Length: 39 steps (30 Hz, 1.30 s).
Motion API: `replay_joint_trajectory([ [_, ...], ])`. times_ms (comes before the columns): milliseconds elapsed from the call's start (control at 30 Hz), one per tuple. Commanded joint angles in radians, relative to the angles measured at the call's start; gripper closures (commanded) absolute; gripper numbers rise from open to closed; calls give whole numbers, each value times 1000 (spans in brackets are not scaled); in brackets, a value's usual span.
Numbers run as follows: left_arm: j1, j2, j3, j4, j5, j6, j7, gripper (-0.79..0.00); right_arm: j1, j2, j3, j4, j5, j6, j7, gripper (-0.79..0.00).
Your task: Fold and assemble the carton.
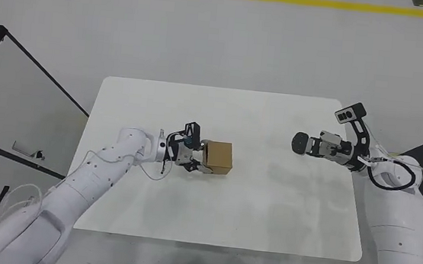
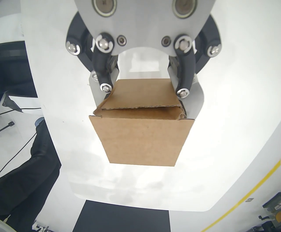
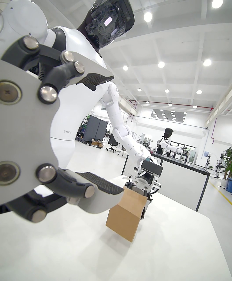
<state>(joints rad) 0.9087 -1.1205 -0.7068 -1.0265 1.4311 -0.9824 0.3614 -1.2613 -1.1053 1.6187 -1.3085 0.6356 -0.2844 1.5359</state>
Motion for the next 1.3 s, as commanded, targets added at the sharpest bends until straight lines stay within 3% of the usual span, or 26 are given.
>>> replay_joint_trajectory([
  [0, -14, -11, 21, 35, 21, 1, 43, 0, 0, 0, 0, 0, 0, 0, 0, -785],
  [233, -58, -45, 77, 139, 80, 12, 172, 0, 0, 0, 0, 0, 0, 0, 0, -785],
  [767, -55, -51, 81, 123, 92, 35, 136, 0, 0, 0, 0, 0, 0, 0, 0, -785],
  [1267, -100, -93, 129, 242, 124, 39, 242, 0, 0, 0, 0, 0, 0, 0, 0, -785],
])
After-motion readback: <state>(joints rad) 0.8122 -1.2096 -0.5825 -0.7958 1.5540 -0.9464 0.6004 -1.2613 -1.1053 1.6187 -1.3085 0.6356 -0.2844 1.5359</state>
